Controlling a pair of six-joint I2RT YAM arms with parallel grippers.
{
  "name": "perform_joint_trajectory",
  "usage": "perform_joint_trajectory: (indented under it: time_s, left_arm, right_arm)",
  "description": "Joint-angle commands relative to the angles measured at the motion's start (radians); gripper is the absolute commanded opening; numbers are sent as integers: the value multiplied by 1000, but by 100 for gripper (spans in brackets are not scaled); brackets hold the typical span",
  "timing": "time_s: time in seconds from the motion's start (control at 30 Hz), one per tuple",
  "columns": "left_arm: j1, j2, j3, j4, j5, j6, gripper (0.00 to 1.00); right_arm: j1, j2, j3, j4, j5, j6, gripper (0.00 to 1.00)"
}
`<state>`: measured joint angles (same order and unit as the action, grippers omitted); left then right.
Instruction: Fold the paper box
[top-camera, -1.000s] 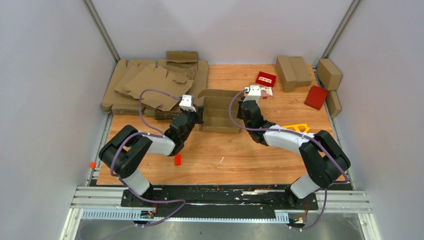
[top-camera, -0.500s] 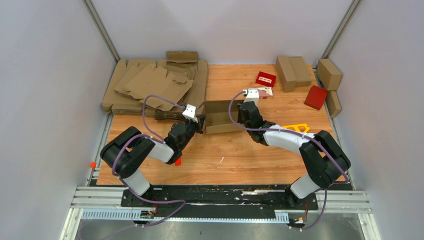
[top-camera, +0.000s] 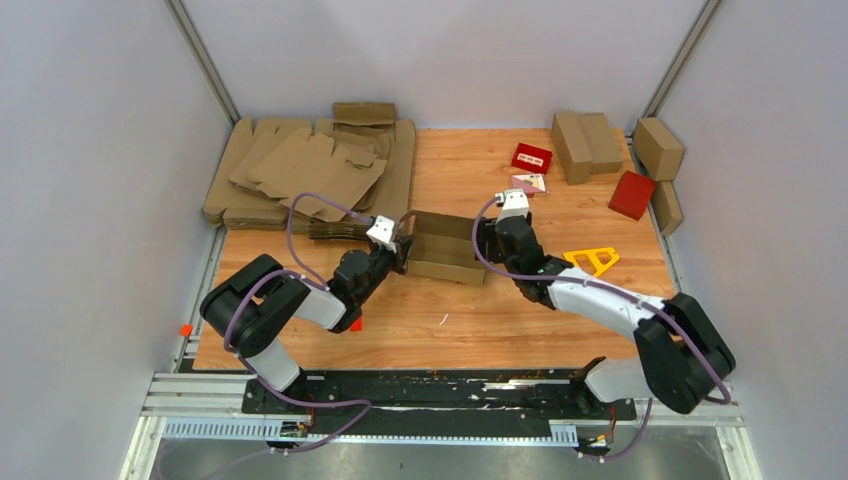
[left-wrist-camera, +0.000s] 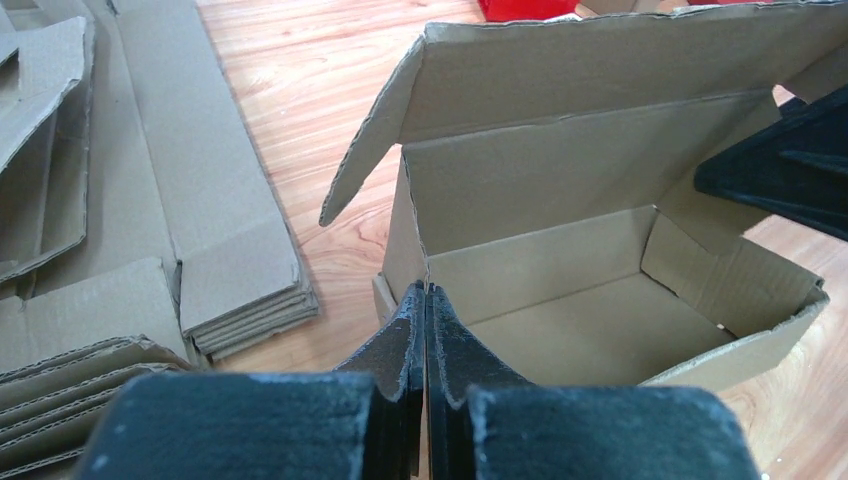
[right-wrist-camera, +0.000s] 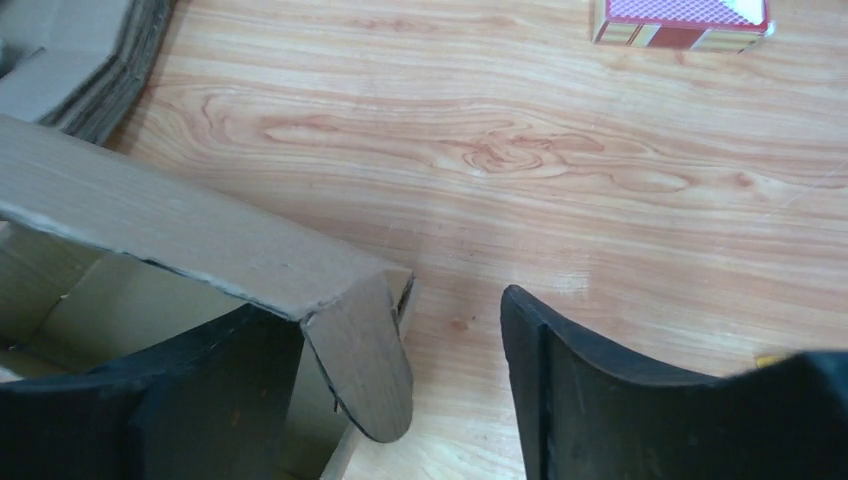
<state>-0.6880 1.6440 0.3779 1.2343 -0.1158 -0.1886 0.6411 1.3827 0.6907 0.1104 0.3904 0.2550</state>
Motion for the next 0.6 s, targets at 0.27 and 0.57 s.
perform_joint_trajectory:
  time_s: [0.27, 0.57]
  left_arm:
    - [-7, -9, -20, 100, 52, 59, 0]
    - [-7, 4, -30, 118, 107, 70, 0]
  right_arm:
    - [9, -331, -77, -45, -292, -136, 100]
    - [21, -225, 127, -191, -326, -288, 100]
